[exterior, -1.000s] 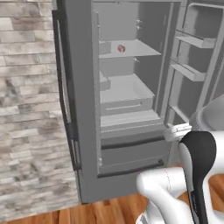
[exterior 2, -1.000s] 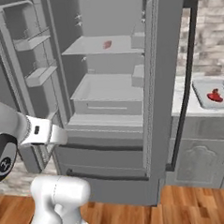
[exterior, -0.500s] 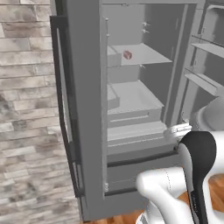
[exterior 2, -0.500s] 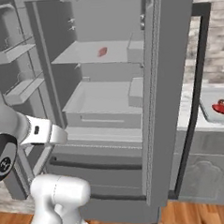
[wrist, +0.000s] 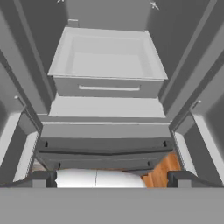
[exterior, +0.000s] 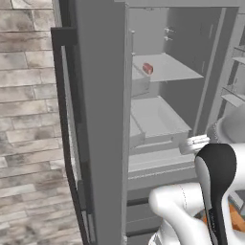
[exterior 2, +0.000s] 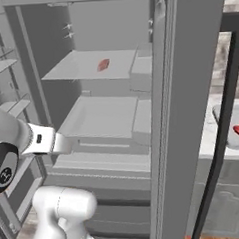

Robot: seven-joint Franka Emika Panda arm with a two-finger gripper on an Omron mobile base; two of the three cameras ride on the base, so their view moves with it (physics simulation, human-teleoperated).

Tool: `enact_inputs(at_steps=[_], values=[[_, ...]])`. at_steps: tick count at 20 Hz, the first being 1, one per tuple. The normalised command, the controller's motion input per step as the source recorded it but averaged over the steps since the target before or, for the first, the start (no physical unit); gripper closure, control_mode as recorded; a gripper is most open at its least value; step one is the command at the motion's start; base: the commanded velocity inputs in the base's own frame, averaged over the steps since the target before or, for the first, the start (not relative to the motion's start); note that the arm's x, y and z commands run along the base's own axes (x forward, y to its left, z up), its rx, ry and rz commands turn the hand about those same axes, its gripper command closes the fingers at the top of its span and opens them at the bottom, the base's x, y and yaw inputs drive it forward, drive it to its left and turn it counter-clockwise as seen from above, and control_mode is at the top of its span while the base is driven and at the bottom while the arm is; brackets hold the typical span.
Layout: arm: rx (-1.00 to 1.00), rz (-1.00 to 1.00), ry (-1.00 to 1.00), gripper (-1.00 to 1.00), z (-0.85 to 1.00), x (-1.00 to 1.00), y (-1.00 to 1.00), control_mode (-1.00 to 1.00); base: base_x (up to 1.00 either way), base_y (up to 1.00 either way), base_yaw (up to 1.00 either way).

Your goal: Place one mushroom and one steak in each tupperware on the nearby counter, to pack two identical lunches.

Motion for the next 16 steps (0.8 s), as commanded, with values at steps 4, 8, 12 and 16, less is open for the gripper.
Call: enact_inputs(at_steps=[4,8,12,16], values=[[0.00,0.00,0.00,-1.00,0.00,0.00,0.00,1.00,0.48,-0.30,0.00],[0.00,0.00,0.00,-1.00,0.00,0.00,0.00,1.00,0.39,-0.31,0.00],[0.00,0.00,0.00,-1.00,0.00,0.00,0.00,1.00,0.31,-0.24,0.00],[0.00,0.00,0.00,-1.00,0.00,0.00,0.00,1.00,0.38,-0.03,0.00]])
